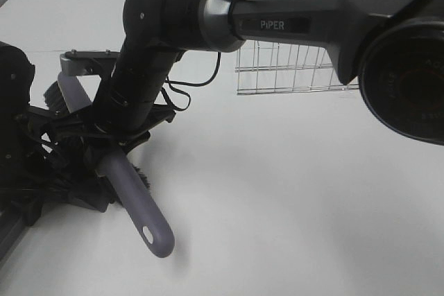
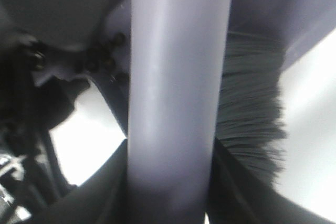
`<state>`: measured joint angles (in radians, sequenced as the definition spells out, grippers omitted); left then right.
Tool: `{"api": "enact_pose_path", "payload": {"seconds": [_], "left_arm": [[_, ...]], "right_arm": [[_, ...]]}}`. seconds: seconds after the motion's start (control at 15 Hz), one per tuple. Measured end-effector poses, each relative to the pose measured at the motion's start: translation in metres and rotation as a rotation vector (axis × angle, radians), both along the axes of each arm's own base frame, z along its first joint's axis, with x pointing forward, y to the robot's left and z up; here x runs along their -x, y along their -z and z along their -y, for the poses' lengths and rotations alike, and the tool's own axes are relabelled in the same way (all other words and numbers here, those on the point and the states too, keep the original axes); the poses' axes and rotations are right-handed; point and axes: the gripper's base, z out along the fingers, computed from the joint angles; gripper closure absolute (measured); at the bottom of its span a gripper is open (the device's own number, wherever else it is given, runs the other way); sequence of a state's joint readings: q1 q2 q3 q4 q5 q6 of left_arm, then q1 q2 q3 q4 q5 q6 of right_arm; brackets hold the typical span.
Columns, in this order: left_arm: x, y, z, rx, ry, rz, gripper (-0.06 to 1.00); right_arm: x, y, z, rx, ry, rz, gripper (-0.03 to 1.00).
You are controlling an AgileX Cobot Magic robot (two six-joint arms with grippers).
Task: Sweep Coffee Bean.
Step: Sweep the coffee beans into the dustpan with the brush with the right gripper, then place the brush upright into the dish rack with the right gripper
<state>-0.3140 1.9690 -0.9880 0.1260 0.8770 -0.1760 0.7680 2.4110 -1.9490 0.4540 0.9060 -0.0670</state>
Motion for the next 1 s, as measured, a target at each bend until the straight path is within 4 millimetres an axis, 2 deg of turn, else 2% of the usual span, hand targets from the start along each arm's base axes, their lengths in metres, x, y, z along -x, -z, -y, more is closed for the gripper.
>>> {"api": "enact_pose_path", "payload": {"seconds": [0.33,0.53,0.87,1.0], "left_arm": [[0.001,0.0,0.001,0.007,-0.006,-0.006,0.61],[0.001,0.0,0.001,0.008,-0.004,-0.006,0.61],[0.001,0.0,0.001,0.011,-0.007,-0.007,0.61],[0.001,0.0,0.002,0.015,-0.013,-0.008,0.61]], "right_arm": [[-0.015,-0.039,-0.008,-0.037,-0.033,0.123,0.68],[-0.021,-0.058,0.0,0.077,-0.097,0.207,0.68],[-0.023,-0.073,0.012,0.209,-0.12,0.237,0.68],[-0.024,-0.084,0.022,0.28,-0.107,0.27,0.68]]}}
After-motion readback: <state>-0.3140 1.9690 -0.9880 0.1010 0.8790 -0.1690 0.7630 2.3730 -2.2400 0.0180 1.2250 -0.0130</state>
